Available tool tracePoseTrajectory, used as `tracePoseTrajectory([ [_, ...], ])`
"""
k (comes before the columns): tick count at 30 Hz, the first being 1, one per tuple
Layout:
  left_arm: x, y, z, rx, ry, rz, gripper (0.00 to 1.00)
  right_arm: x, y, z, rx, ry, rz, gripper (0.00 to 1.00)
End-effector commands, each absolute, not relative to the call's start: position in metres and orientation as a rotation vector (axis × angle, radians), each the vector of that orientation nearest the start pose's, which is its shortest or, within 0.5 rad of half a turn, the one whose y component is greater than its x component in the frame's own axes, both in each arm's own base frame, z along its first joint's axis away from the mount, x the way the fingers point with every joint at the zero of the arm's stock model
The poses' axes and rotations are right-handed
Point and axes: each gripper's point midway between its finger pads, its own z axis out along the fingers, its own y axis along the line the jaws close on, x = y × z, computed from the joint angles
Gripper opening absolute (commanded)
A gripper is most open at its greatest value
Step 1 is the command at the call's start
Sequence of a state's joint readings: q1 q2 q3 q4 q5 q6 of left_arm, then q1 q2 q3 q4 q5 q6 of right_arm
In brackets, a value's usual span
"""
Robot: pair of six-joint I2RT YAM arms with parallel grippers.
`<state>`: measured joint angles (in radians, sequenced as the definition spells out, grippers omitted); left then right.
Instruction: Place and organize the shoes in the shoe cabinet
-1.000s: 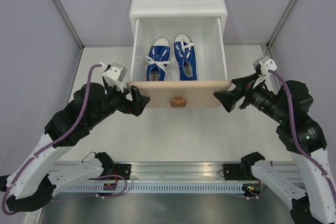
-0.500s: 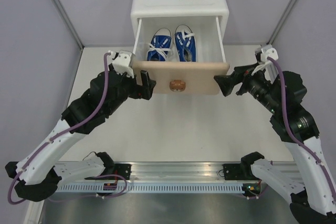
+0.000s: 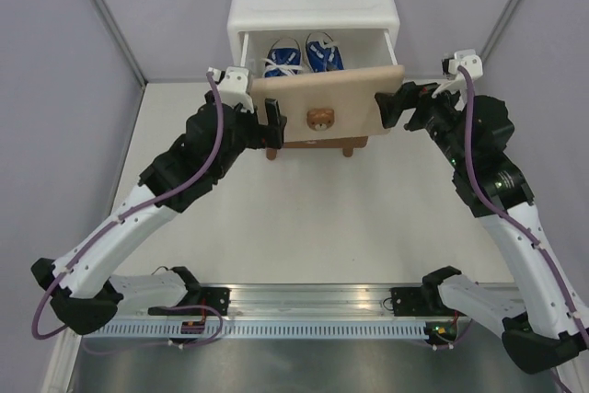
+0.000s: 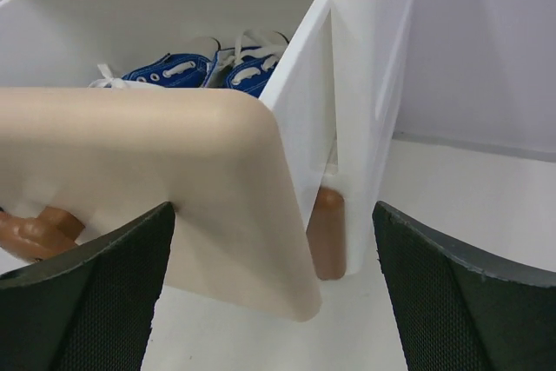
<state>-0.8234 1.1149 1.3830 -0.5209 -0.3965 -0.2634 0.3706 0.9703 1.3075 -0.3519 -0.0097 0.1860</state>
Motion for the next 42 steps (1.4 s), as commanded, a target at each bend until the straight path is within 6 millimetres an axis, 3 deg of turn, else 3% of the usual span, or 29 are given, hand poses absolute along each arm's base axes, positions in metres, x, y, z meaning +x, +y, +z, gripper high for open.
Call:
tracePoseTrajectory([
  [1,0.33,-0.178,0.422,-0.059,1.633,-0.269,0.99,0.337,0.112,0.454,-0.038,1.481,0.341,0.98],
  [12,0.368,-0.139,0.421,-0.184,1.633,-0.214,1.0,0.37,0.127,0.429,-0.034,1.521,0.352,0.98],
  [16,0.384,-0.146,0.409,-0.165,1.668,-0.226,1.0,0.385,0.126,0.417,-0.013,1.543,0.316,0.98],
  [22,0.408,-0.141,0.397,-0.2,1.694,-0.222,1.0,0.407,0.125,0.407,0.024,1.553,0.272,0.98],
  [29,0.421,-0.142,0.392,-0.202,1.698,-0.227,1.0,0.416,0.123,0.401,0.034,1.566,0.24,0.98],
  [33,0.406,-0.138,0.392,-0.197,1.695,-0.25,1.0,0.402,0.118,0.398,0.025,1.599,0.234,0.98],
  [36,0.384,-0.129,0.393,-0.192,1.693,-0.262,1.0,0.378,0.109,0.406,0.027,1.599,0.232,0.98],
  [41,0.329,-0.103,0.393,-0.165,1.717,-0.251,1.0,0.34,0.086,0.414,0.065,1.613,0.198,0.98],
  [42,0.321,-0.1,0.388,-0.154,1.728,-0.244,1.0,0.325,0.076,0.417,0.084,1.613,0.18,0.98],
])
